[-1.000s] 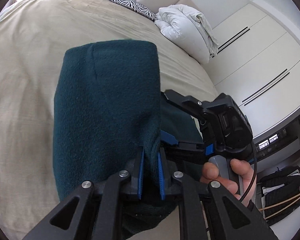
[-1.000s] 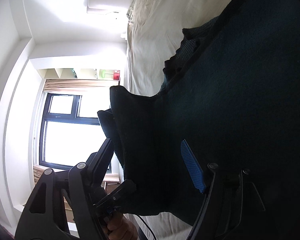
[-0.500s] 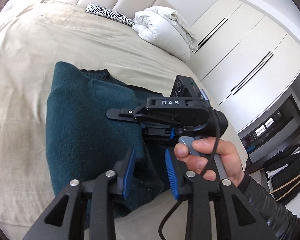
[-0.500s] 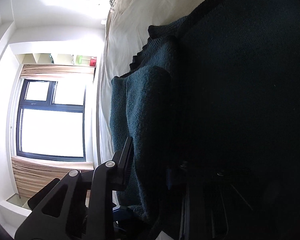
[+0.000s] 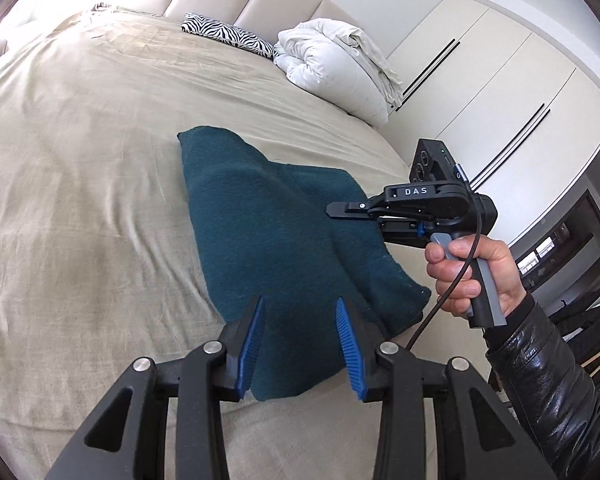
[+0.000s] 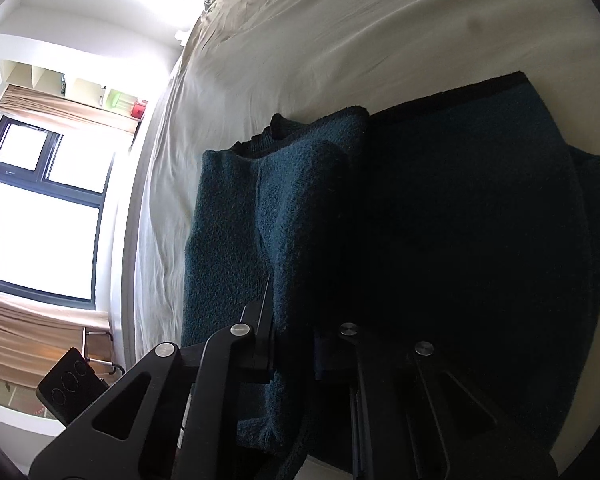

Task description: Fold small clothes

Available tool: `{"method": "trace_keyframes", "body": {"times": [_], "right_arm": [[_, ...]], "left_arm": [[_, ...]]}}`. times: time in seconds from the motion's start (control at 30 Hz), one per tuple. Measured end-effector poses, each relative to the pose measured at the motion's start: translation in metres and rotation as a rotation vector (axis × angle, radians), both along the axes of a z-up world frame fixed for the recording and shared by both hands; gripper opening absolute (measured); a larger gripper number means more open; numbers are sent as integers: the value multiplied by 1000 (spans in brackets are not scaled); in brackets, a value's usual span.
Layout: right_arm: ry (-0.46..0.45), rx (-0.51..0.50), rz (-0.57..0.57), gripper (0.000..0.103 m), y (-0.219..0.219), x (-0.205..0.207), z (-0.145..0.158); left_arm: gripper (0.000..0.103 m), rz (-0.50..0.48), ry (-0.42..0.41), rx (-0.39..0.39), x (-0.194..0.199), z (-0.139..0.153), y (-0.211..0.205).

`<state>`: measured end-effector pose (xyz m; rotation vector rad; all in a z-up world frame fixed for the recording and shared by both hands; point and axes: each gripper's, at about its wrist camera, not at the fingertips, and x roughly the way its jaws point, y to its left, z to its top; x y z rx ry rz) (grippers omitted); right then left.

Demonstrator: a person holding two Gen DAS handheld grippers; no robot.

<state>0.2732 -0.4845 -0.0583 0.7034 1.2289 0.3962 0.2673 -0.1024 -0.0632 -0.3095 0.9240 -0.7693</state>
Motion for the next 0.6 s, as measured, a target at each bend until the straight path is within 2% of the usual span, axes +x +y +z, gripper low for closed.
{"method": "trace_keyframes", "body": {"times": [0.17, 0.3, 0.37, 0.47, 0.53, 0.57, 0.6], "right_arm": [[-10, -34, -55, 11, -46, -7, 10], [36, -37, -147, 12, -89, -16, -12], [51, 16, -181, 14, -101, -23, -27], [46, 117, -246, 18, -119, -34, -29], [23, 123, -263, 25, -132, -44, -22], [6, 123, -259, 34, -126, -49, -21], [-4, 132, -256, 54, -124, -55, -16]], "left_arm": [[39, -29, -9, 34, -5, -2, -15], [39, -59, -2, 65, -7, -6, -32], [39, -73, -6, 82, -8, -7, -39], [39, -86, -15, 111, -9, -6, -47], [39, -92, -20, 119, -9, -6, -50], [41, -91, -22, 123, -9, -6, -51], [44, -89, -24, 124, -8, -6, -51]]}}
